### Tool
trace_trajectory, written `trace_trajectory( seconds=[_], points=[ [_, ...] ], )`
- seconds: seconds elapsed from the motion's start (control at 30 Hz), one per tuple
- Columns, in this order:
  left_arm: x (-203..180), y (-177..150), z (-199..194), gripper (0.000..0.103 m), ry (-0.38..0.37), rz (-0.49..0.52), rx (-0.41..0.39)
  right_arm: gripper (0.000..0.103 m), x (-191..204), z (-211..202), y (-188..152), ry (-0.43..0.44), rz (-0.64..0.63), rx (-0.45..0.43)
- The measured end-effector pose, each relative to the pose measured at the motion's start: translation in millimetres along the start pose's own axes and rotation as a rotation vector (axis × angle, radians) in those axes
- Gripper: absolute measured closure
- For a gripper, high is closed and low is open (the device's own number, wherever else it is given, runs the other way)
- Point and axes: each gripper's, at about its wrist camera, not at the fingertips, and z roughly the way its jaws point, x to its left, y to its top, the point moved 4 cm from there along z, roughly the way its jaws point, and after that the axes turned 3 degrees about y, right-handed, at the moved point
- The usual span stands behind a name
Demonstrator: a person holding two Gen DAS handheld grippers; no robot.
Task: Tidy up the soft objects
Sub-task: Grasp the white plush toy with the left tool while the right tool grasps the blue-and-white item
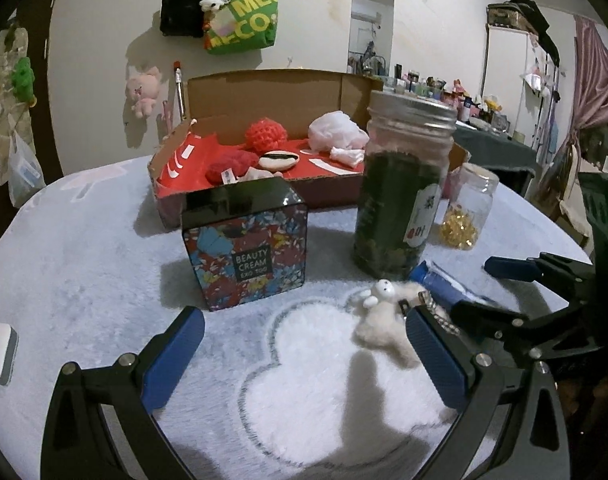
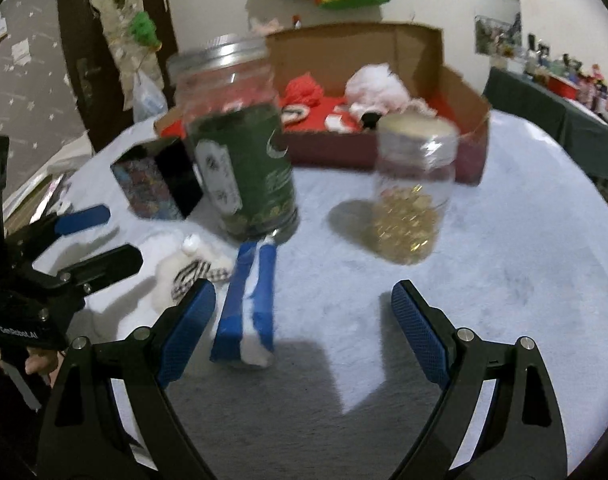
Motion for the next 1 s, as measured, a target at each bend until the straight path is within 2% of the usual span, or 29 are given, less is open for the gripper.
trace_trajectory(
  seconds=[0.2, 0.37, 0.47, 0.63, 0.83, 1.0],
  points=[
    [-1, -2, 3, 0.000, -0.039, -0.017, 0.031, 0.012, 6, 5, -6, -0.071, -0.070, 0.020],
    [-14, -3, 6, 0.000, -0.069, 0.010, 0.056, 0.012, -18, -7, -3, -0.061, -0.001, -0.007],
    [-23, -3, 10, 0.000, -0.087, 0.033, 0.070, 0.012, -30, -14, -1, -0.026, 0.026, -0.013],
    [-36, -4, 16, 0.000, -0.108, 0.081, 0.101, 0.012, -33, -15, -1, 0.022, -0.023, 0.008],
    [-40, -2, 26, 0.000, -0.125, 0.105, 0.169, 0.012, -30, -13, -1, 0.143, -0.037, 0.032],
    [-42, 4, 29, 0.003, -0.128, 0.136, 0.174, 0.013, -26, -10, 4, 0.208, -0.041, 0.043]
  ],
)
